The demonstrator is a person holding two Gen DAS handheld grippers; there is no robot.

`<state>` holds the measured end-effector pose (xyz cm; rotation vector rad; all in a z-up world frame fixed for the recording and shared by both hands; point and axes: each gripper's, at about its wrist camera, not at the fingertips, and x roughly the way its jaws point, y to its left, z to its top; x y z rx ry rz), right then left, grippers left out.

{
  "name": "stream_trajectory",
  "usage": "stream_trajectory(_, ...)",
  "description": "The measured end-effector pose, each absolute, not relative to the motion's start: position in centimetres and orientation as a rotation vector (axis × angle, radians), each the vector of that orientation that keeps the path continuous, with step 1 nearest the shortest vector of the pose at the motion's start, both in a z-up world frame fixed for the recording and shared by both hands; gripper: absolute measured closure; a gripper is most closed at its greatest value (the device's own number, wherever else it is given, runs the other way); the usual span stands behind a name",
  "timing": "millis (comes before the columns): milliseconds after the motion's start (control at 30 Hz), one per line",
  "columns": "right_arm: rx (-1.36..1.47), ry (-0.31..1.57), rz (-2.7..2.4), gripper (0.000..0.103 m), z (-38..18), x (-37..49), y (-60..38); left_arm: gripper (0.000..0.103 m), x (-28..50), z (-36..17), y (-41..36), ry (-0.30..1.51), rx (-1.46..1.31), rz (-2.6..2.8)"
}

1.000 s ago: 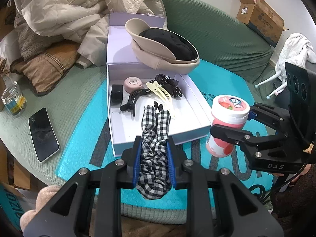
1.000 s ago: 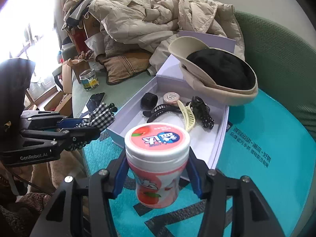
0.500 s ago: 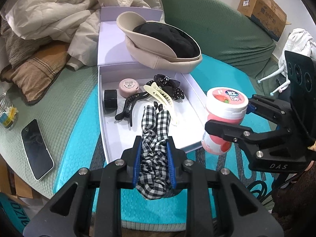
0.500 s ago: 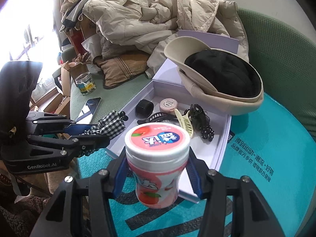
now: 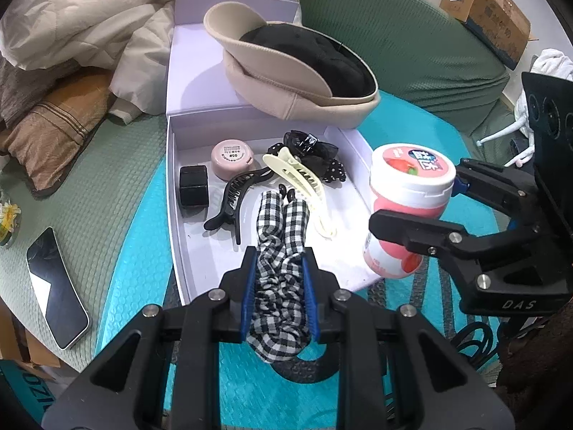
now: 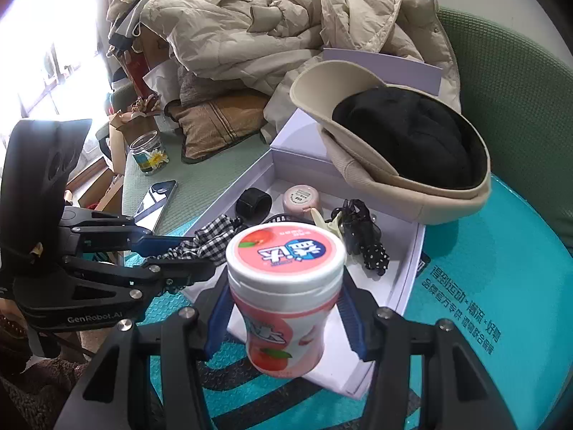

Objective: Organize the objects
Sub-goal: 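Lower the scrunchie into the box with the left tool while the right lowers the gum bottle beside the clips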

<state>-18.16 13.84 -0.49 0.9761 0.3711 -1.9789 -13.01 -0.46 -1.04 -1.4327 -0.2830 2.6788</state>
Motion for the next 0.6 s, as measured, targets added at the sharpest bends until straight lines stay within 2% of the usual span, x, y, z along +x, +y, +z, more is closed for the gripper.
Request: stream_trajectory(600,1.045,0.374,-1.959,0.048,-3.2,-21.3,12.5,0.081,-16.4,-4.3,-0.3,-0.270,-1.536,2.606)
